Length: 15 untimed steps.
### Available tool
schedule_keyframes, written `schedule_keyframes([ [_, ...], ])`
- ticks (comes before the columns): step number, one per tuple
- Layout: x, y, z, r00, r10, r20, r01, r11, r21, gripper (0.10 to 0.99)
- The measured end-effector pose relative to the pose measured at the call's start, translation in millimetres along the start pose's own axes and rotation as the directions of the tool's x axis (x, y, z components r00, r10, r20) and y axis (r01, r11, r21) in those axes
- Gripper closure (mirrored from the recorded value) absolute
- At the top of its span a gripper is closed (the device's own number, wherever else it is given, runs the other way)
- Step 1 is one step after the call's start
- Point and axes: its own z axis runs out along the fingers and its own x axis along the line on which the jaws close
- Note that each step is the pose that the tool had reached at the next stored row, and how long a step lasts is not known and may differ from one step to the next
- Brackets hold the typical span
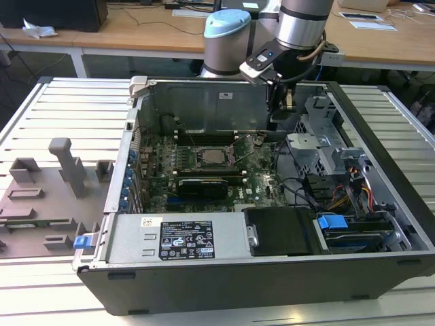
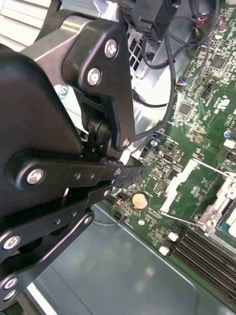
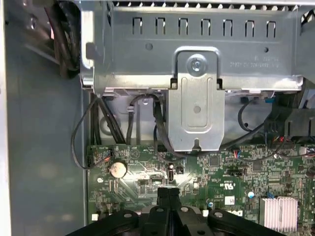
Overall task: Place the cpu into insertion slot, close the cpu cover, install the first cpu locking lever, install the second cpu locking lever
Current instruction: 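Close the cpu cover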
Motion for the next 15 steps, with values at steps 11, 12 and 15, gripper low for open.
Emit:
schedule_keyframes([
  [11,0.4,16.5,-0.3,1.0000,0.000,0.0004,0.000,1.0000,0.002,0.980],
  [12,0.5,16.5,-0.3,1.0000,0.000,0.0004,0.000,1.0000,0.002,0.980],
  [15,0.6,16.2,1.2,1.0000,0.000,0.0004,0.000,1.0000,0.002,0.980],
])
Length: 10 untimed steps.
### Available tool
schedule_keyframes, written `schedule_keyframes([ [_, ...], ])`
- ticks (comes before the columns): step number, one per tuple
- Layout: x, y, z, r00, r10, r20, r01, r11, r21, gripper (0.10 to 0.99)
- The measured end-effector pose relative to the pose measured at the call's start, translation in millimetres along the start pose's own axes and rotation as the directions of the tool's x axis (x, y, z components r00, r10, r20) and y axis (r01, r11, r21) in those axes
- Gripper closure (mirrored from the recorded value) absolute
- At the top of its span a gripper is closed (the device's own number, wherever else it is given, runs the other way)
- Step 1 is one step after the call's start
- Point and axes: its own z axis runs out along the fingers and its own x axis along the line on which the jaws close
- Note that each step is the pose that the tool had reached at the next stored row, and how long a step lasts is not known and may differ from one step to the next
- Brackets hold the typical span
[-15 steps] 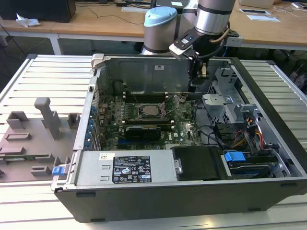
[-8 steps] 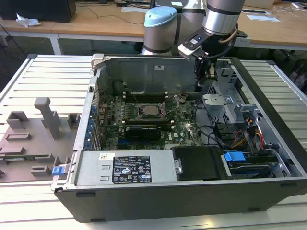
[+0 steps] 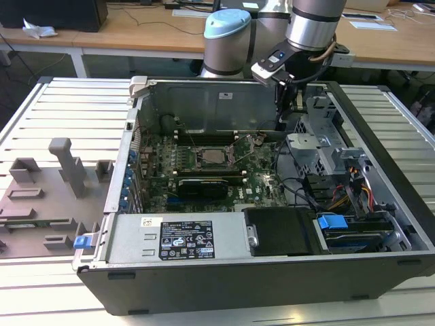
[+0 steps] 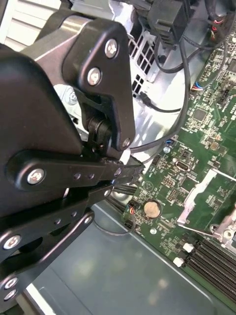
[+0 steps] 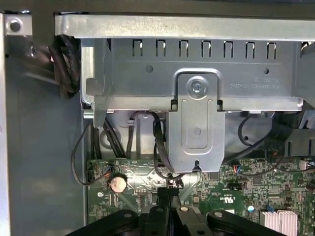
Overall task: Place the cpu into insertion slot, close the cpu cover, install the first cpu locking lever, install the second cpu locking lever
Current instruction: 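Close the cpu cover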
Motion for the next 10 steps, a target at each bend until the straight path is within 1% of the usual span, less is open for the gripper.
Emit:
schedule_keyframes([
  [5,0.3,0.0,6.8,1.0000,0.000,-0.0001,0.000,1.0000,0.000,0.980],
  [10,0.5,0.1,10.3,1.0000,0.000,-0.0001,0.000,1.0000,0.000,0.980],
])
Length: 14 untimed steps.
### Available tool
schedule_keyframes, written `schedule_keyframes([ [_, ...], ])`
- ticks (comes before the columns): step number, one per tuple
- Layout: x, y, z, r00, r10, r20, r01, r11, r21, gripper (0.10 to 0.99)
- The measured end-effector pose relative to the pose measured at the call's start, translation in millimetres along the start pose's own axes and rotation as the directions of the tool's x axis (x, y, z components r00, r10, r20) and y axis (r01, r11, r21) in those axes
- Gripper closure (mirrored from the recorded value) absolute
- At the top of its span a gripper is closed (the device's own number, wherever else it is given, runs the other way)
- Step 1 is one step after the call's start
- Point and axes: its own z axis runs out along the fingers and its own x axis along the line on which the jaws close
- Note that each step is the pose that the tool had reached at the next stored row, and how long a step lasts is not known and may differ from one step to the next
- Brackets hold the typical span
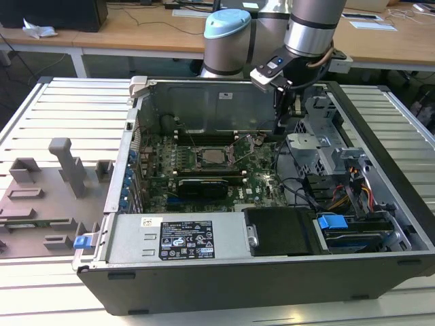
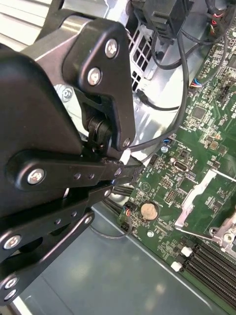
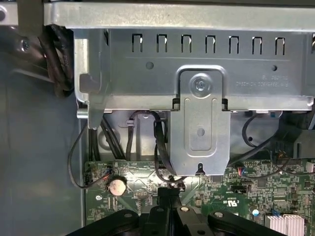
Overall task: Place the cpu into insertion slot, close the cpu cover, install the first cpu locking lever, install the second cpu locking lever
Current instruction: 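Close the cpu cover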
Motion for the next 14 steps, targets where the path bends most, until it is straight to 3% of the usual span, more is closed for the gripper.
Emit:
schedule_keyframes([
  [14,1.3,-0.3,27.7,1.0000,0.000,0.0000,0.000,1.0000,0.000,0.980],
])
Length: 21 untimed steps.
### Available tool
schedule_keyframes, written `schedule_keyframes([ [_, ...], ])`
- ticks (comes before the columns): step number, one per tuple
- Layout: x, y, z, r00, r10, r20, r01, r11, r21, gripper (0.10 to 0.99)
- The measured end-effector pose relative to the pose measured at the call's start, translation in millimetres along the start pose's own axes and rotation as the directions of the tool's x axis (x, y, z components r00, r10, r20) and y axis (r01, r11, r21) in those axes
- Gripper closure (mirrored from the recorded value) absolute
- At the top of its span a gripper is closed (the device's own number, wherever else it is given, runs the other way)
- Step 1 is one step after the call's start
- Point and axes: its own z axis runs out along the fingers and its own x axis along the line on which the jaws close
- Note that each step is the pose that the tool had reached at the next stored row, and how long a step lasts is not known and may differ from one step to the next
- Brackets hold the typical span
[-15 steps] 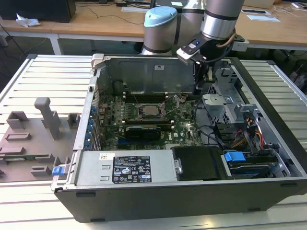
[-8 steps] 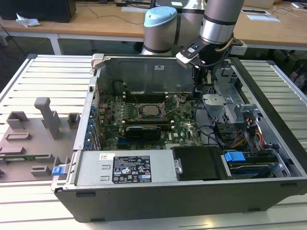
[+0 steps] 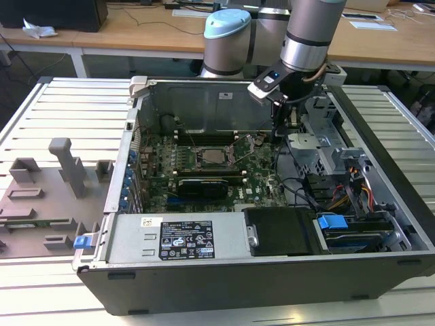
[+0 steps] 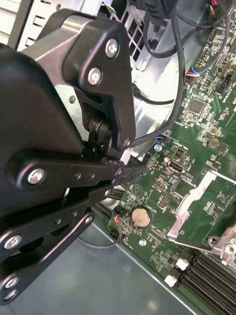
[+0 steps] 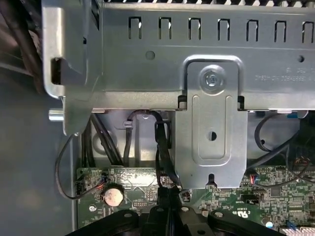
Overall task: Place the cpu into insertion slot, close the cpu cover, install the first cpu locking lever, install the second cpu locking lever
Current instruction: 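Close the cpu cover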
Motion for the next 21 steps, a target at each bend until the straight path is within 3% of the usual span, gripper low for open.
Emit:
schedule_keyframes([
  [8,0.0,-25.9,4.3,1.0000,0.000,-0.0002,0.000,1.0000,0.000,0.980],
  [11,-0.1,-31.8,4.6,1.0000,0.000,-0.0002,0.000,1.0000,0.000,0.980],
  [16,-0.3,-54.2,5.4,1.0000,0.000,-0.0001,0.000,1.0000,-0.001,0.980],
  [19,-0.3,-59.5,5.6,1.0000,0.000,-0.0002,0.000,1.0000,-0.001,0.980],
  [21,-0.3,-67.5,5.9,1.0000,0.000,-0.0002,0.000,1.0000,-0.001,0.980],
])
